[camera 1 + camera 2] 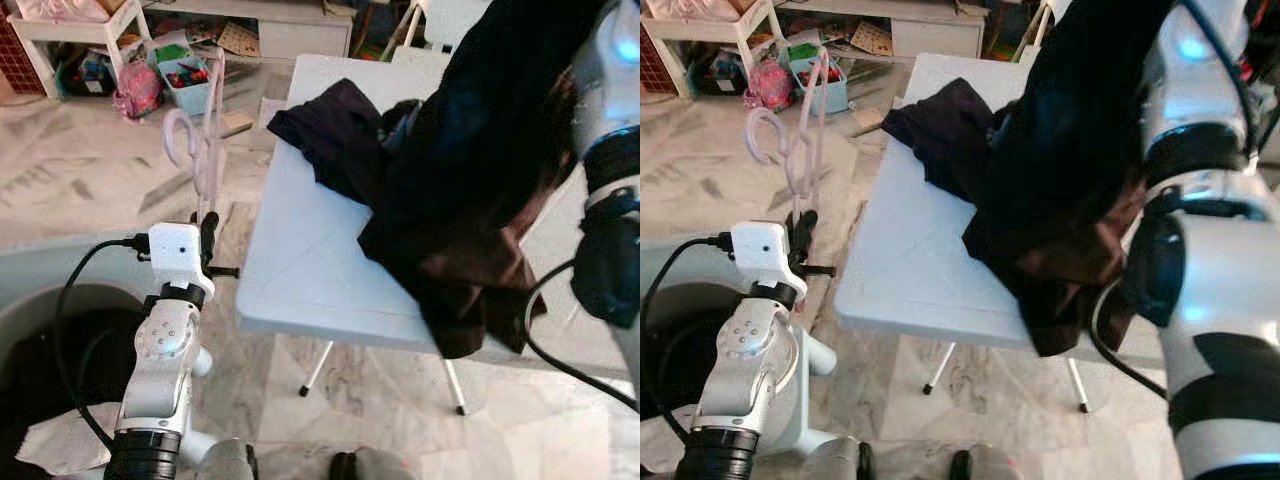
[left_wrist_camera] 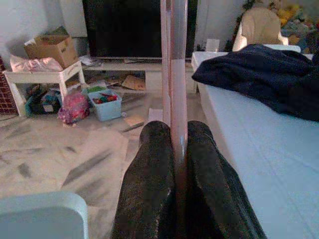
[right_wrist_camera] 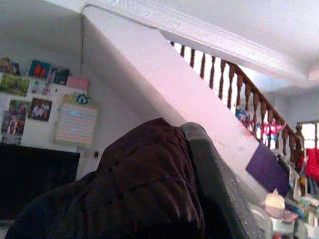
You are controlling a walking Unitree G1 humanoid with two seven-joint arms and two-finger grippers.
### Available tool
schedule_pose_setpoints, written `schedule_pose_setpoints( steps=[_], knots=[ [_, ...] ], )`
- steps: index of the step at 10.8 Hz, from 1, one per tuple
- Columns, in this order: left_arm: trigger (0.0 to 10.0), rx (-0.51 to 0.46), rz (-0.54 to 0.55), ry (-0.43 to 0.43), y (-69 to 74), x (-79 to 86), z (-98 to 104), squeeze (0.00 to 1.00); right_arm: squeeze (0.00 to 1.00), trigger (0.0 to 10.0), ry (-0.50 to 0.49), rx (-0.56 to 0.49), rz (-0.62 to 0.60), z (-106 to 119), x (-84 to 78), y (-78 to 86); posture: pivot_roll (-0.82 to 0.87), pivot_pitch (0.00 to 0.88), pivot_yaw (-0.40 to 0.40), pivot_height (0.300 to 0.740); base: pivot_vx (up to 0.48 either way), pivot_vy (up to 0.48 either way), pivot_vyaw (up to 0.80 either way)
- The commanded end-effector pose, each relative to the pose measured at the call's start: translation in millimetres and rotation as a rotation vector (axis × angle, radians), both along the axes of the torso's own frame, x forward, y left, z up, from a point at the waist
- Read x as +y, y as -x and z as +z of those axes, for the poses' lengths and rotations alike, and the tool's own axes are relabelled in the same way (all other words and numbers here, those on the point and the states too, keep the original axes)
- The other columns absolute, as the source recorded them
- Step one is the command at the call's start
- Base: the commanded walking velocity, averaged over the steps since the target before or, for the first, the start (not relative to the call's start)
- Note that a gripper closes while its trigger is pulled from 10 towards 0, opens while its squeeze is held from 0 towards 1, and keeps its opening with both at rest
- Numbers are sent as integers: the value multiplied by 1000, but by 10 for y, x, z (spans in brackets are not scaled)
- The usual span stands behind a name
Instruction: Hang hanger
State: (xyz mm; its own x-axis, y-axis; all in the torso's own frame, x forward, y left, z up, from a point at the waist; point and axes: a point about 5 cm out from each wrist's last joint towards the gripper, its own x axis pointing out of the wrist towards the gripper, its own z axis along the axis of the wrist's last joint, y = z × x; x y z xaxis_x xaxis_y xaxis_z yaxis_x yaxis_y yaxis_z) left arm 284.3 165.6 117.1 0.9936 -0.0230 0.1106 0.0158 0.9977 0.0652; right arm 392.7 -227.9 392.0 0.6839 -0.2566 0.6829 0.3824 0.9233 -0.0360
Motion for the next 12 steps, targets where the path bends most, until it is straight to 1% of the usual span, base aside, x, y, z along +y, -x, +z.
schedule_pose_setpoints(
  steps=[1, 2, 3, 4, 5, 6, 7, 8, 9, 10, 11, 12],
  knots=[
    [10000, -14, 8, -3, -1, -8, 20, 0, 0, 10000, 23, 22, -8, -50, -47, -6, 40, 17, -121, 740, 0, 0, 0],
    [10000, 10, 12, -5, 65, 15, -48, 0, 94, 10000, 110, 326, 11, -949, -114, -118, 37, 30, -116, 740, 0, 0, 0],
    [10000, 15, 2, -9, 65, 14, -50, 0, 1000, 10000, 115, 535, 25, -1492, -170, -101, 31, 39, -100, 740, 0, 0, 0],
    [10000, 18, -10, -12, 44, 4, -45, 0, 1000, 10000, 135, 697, 21, -1867, -207, -49, 26, 42, -90, 740, 0, 0, 0],
    [10000, 21, -21, -15, 22, 1, -38, 0, 1000, 10000, 152, 830, 21, -2130, -232, 4, 19, 44, -79, 740, 0, 0, 0],
    [10000, 27, -38, -19, 19, -20, -45, 0, 1000, 10000, 165, 853, 31, -2196, -259, 37, 18, 46, -72, 740, 0, 0, 0],
    [10000, 28, -42, -20, 21, -26, -47, 0, 1000, 10000, 180, 822, 35, -2156, -272, 42, 18, 46, -71, 740, 0, 0, 0],
    [10000, 30, -45, -25, 22, -14, -46, 0, 1000, 10000, 124, 553, 54, -1786, -329, 58, 16, 46, -63, 740, 0, 0, 0],
    [10000, 32, -48, -28, 14, -4, -47, 0, 1000, 10000, 86, 473, 237, -1657, -251, 65, 12, 44, -57, 740, 0, 0, 0],
    [10000, 33, -50, -30, 1, -3, -44, 0, 1000, 10000, 118, 479, 397, -1672, -143, 94, 8, 41, -52, 740, 0, 0, 0],
    [10000, 31, -55, -33, -18, -7, -35, 0, 1000, 10000, 165, 509, 476, -1731, -108, 148, 4, 39, -49, 740, 0, 0, 0],
    [10000, 30, -54, -41, -24, -1, -33, 0, 1000, 10000, 208, 525, 468, -1777, -133, 188, -1, 37, -46, 740, 0, 0, 0]
  ],
)
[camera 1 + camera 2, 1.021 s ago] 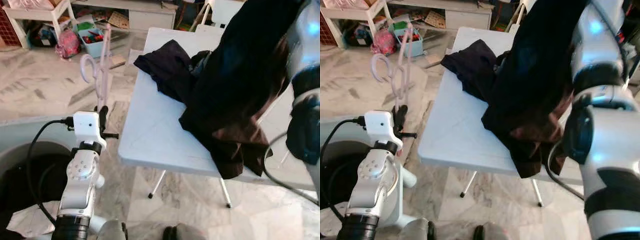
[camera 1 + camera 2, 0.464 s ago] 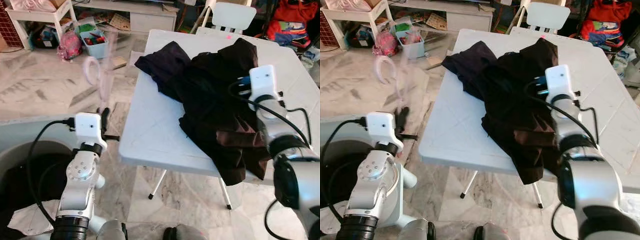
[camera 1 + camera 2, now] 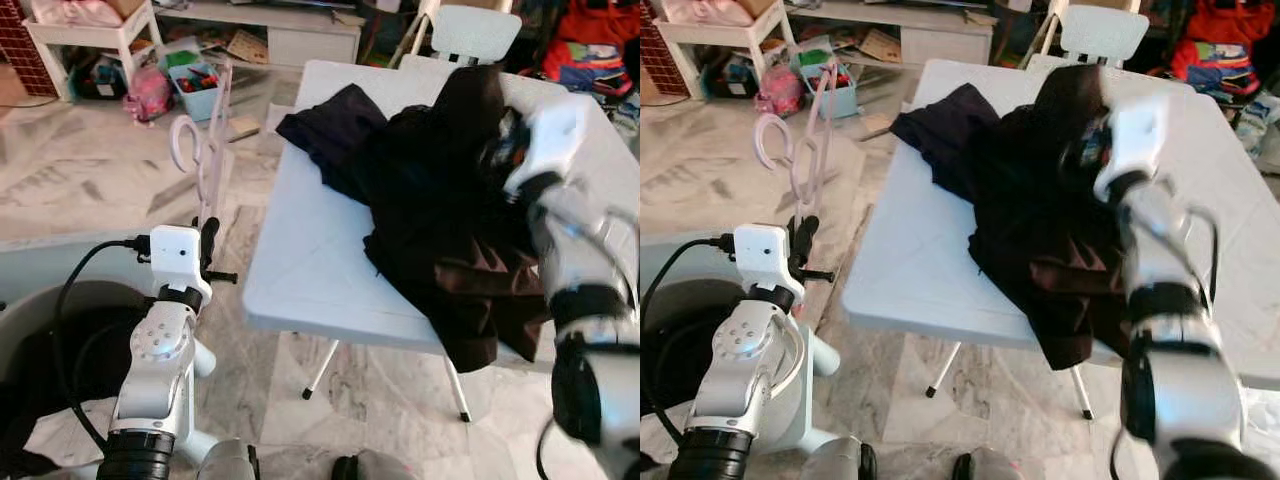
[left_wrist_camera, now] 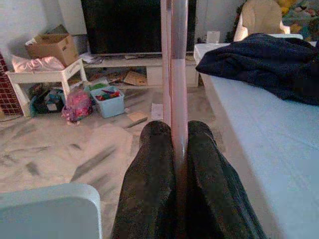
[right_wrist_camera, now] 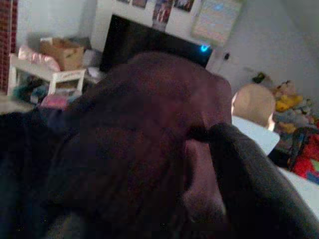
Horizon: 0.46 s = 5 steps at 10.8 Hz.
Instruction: Hang hanger
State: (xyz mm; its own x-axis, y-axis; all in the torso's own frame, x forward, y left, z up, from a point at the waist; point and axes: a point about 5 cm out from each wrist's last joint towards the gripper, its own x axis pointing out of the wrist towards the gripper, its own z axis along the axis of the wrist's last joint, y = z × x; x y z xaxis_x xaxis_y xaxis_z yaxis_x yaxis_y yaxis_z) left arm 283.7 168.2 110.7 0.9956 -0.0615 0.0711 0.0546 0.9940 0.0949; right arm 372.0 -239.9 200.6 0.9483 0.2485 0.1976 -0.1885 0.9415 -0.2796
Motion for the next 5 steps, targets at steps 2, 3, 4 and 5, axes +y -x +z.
schedule_pose_setpoints(
  steps=[2, 3, 4, 5],
  knots=[
    [10000, -3, -27, -8, -32, -36, 23, 0, 1000, 10000, 100, 124, 71, -101, -90, 67, -1, 37, -42, 740, 0, 0, 0],
    [10000, 1, -31, -8, -34, -39, 20, 0, 1000, 10000, 273, 211, 63, -197, -170, 97, 0, 37, -41, 740, 0, 0, 0],
    [10000, 7, -37, -7, -32, -43, 13, 0, 1000, 10000, 265, 286, 101, -222, -230, 117, 1, 38, -41, 740, 0, 0, 0],
    [10000, 11, -42, -6, -26, -47, 6, 0, 1000, 10000, 331, 322, 210, -205, -265, 187, 4, 40, -45, 740, 0, 0, 0]
  ],
)
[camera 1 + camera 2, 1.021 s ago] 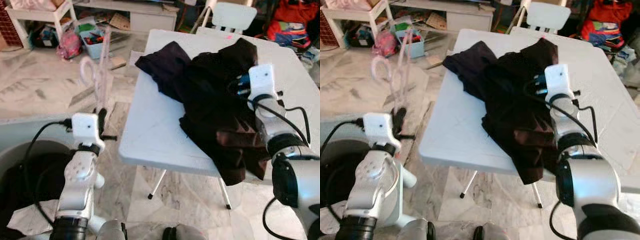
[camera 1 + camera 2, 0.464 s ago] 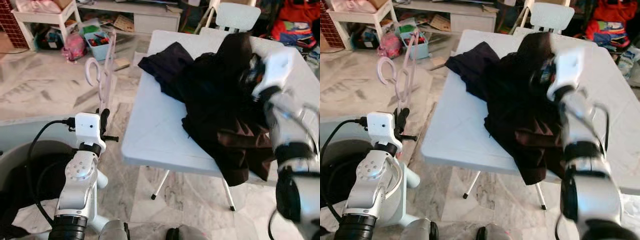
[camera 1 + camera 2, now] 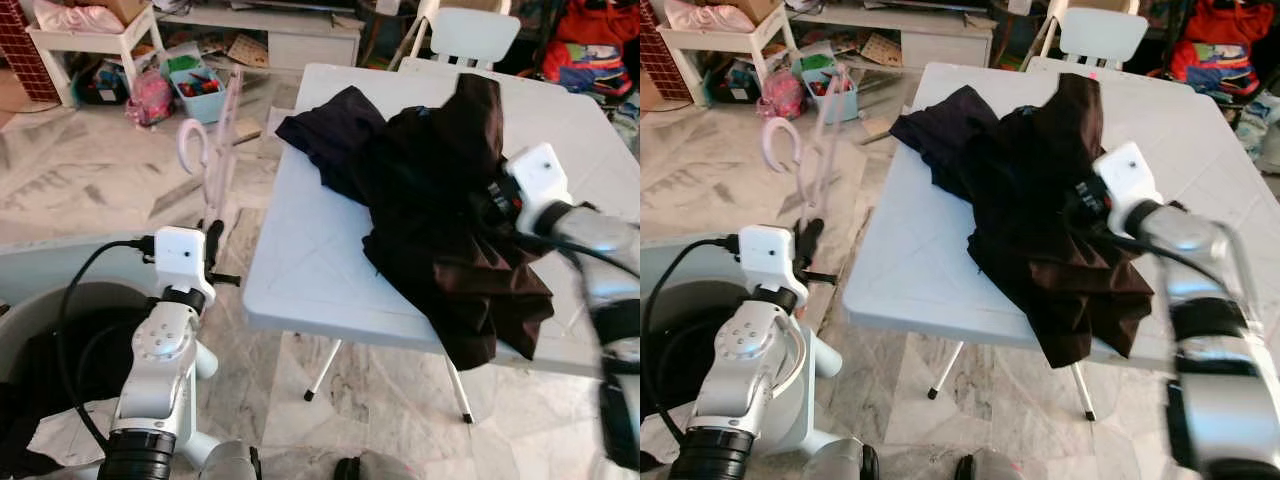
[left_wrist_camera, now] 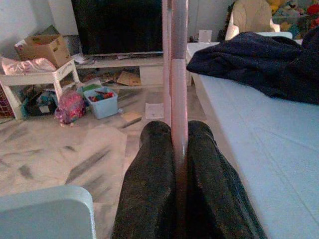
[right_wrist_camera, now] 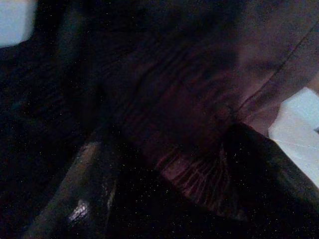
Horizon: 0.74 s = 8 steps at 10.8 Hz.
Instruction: Hang hanger
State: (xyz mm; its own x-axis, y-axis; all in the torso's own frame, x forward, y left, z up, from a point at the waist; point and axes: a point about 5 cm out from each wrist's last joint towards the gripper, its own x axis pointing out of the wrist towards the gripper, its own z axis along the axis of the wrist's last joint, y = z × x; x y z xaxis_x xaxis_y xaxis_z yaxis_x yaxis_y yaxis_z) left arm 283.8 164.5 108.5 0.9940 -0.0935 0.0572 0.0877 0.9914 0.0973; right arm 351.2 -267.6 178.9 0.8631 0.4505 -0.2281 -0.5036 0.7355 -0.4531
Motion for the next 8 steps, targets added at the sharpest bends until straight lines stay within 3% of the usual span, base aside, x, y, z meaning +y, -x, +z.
schedule_pose_setpoints(
  steps=[1, 2, 4, 6, 8],
  knots=[
    [10000, -1, -11, -2, -21, -7, 22, 0, 1000, 10000, 16, 18, 66, 62, -11, 41, 5, 40, -45, 740, 0, 0, 0],
    [10000, 1, -12, -2, -14, -1, 14, 0, 1000, 10000, 20, -12, 40, 163, -74, 24, 2, 42, -45, 740, 0, 0, 0],
    [10000, 6, -28, 4, -5, -55, 4, 0, 1000, 10000, -100, -55, 67, 268, -63, 50, 0, 43, -45, 740, 0, 0, 0],
    [10000, 15, -29, 3, 0, -33, -13, 0, 1000, 10000, -182, -15, 96, 290, -136, 130, -1, 45, -43, 740, 0, 0, 0],
    [10000, 17, -30, 0, -11, -20, -10, 0, 1000, 10000, -283, 86, 210, 397, -176, 269, -2, 43, -40, 740, 0, 0, 0]
  ],
)
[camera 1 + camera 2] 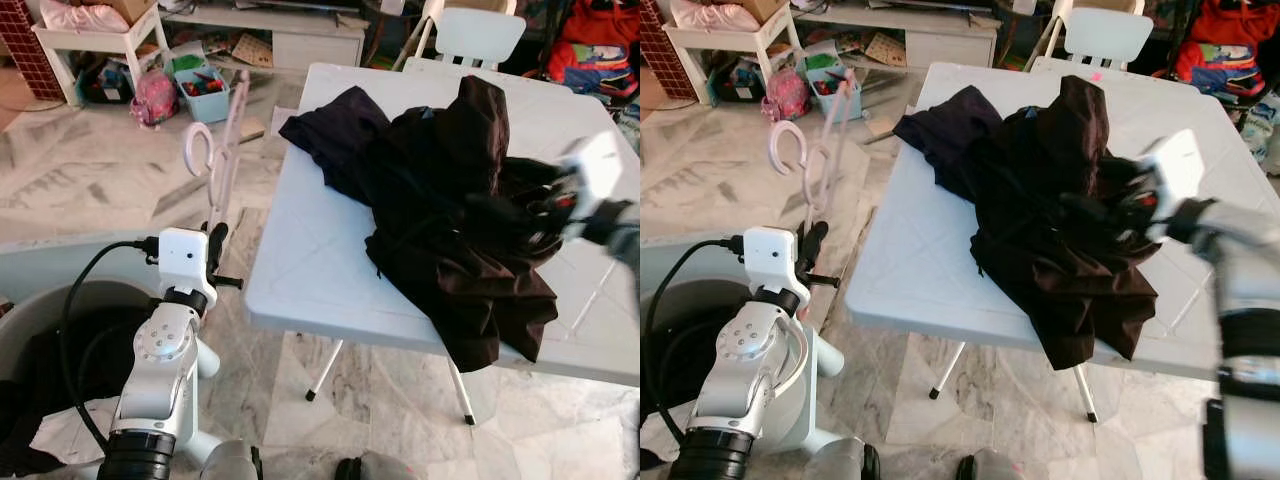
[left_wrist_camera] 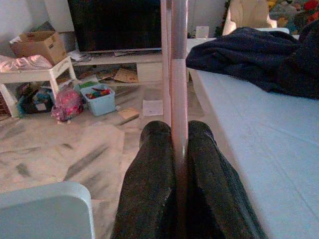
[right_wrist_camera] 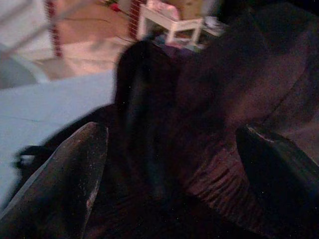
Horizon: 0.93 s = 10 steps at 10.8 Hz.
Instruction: Hang hanger
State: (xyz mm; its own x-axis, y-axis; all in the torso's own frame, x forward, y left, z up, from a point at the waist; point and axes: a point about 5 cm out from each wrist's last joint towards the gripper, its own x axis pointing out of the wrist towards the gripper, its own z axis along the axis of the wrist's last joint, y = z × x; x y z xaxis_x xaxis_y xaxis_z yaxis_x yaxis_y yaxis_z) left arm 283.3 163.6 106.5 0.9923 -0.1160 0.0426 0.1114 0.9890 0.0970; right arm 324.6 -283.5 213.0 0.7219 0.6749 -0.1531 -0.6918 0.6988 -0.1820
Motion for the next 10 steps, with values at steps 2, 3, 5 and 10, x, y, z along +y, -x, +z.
schedule_pose_setpoints(
  steps=[2, 3, 5, 10],
  knots=[
    [10000, -2, -27, 16, -20, -48, 16, 0, 1000, 10000, -50, 172, 171, -196, 121, 213, -6, 37, -40, 740, 0, 0, 0],
    [10000, 0, -35, 17, -19, -69, 16, 0, 1000, 10000, -53, 298, 275, -447, 270, 383, -6, 37, -40, 740, 0, 0, 0],
    [10000, 5, -47, 11, -2, -62, 14, 0, 1000, 10000, -87, 450, 343, -828, 489, 571, 11, 37, -36, 740, 0, 0, 0],
    [10000, 10, -53, 12, 21, -62, 12, 0, 1000, 10000, 89, 503, 219, -1386, 823, 579, 20, 45, -38, 740, 0, 0, 0]
  ],
)
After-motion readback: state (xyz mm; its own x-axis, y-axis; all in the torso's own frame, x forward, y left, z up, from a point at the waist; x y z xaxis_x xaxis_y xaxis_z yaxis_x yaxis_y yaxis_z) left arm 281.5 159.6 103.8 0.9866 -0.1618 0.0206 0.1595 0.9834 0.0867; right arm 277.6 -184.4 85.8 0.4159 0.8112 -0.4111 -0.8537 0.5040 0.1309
